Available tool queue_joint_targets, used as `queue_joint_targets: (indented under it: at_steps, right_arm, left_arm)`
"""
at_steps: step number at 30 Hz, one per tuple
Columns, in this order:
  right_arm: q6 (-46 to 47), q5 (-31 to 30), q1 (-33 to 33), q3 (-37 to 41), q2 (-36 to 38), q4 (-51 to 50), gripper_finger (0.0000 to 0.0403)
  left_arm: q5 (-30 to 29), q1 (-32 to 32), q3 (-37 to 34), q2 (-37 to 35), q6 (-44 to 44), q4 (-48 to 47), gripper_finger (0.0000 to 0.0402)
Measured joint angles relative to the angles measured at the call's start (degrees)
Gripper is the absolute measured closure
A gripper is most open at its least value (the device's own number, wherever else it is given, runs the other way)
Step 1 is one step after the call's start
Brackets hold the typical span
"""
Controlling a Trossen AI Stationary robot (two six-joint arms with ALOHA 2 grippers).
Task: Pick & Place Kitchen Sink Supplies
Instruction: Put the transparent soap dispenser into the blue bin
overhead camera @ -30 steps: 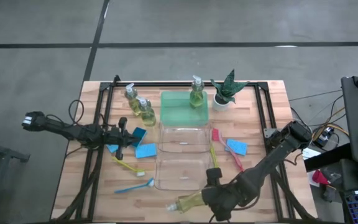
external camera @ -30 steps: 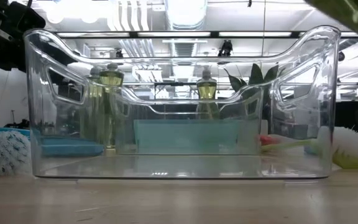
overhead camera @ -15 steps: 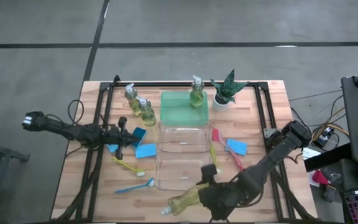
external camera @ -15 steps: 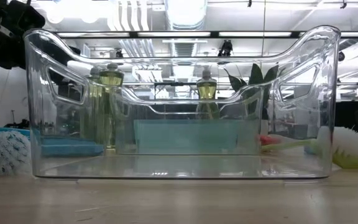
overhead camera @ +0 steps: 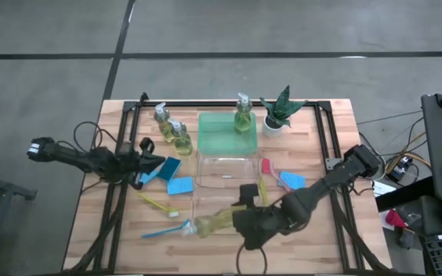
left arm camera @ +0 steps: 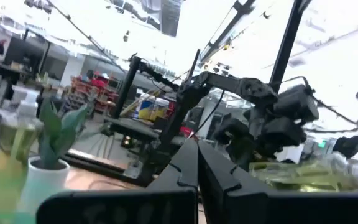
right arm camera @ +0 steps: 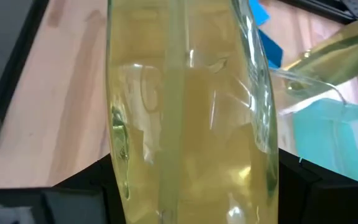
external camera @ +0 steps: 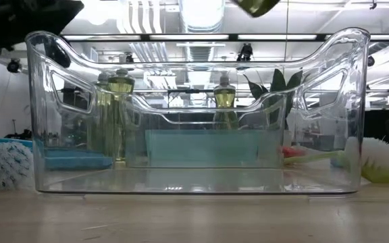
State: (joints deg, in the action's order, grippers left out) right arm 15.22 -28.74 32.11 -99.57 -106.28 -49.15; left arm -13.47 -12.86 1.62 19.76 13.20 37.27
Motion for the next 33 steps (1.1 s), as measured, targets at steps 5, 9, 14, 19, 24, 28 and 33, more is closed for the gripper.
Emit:
queue_joint_targets:
  at_steps: [5, 9, 14, 19, 24, 28, 33]
  right_arm:
    - [0.10, -1.90, -3.22, -1.77, 0.93, 0.42, 0.0156]
    - [0.70, -3.27, -5.81, -3.19, 2.27, 0.80, 0.0156]
    - [1.55, -3.12, -9.64, -5.58, 3.35, 1.66, 0.0156]
    - [1.01, -3.00, -12.79, -6.75, 3.17, 1.59, 0.0156]
    - [3.00, -2.53, -15.05, -6.25, 3.17, 0.91, 0.0156]
    - [3.48, -2.42, -15.40, -5.77, 3.15, -0.41, 0.0156]
    - [4.72, -2.13, -15.18, -5.56, 3.14, -0.29, 0.0156]
  left_arm:
    - [0.75, 0.00, 2.89, 2.09, -7.32, 0.08, 0.0351]
    - [1.78, -0.02, 5.32, 5.14, -12.31, 0.14, 0.0281]
    - [2.28, -0.09, 9.07, 11.48, -16.72, 0.37, 0.0188]
    - [1.92, -0.09, 14.10, 17.69, -16.18, 2.47, 0.0131]
    - [3.94, -0.11, 19.07, 21.07, -18.48, 3.67, 0.0124]
    - [4.42, -0.10, 21.34, 22.02, -19.68, 3.23, 0.0124]
    - [4.44, -0.09, 22.62, 22.00, -20.69, 3.69, 0.0124]
